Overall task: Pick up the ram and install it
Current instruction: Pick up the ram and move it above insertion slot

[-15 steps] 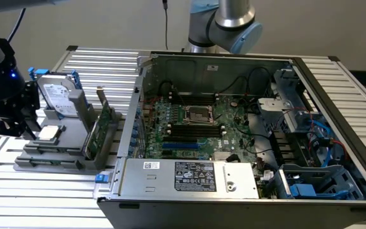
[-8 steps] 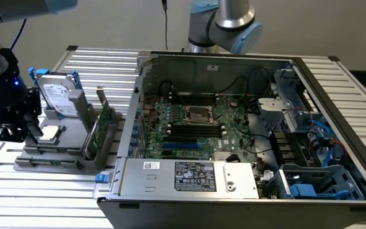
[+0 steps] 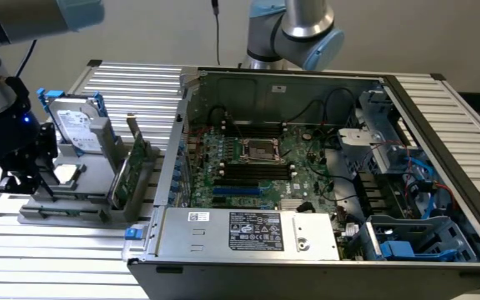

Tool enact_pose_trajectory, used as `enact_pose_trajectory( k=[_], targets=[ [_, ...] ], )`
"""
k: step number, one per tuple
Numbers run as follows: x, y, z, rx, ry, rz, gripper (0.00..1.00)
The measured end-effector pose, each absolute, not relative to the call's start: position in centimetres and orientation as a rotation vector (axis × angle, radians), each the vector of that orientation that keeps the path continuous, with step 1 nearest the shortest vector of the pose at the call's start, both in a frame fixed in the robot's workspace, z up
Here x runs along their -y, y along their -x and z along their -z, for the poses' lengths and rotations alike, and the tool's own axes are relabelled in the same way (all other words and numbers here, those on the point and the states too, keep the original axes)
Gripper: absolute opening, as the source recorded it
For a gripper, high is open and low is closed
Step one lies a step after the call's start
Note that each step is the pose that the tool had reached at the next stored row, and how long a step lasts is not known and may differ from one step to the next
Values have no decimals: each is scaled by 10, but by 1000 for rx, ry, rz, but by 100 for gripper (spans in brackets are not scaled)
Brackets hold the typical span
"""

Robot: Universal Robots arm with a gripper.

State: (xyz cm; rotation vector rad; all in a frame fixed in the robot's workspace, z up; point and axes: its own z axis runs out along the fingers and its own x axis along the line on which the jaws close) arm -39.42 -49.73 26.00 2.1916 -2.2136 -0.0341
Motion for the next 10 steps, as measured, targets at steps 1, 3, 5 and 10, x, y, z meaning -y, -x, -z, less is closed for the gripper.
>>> enact_pose_trajectory(
  k=[1, 3, 5, 10],
  targets=[
    [498, 394, -258, 2214, -2192, 34, 30],
    [498, 394, -255, 2214, -2192, 34, 30],
    [499, 394, -251, 2214, -2192, 34, 30],
    [501, 394, -242, 2214, -2192, 34, 30]
  ],
)
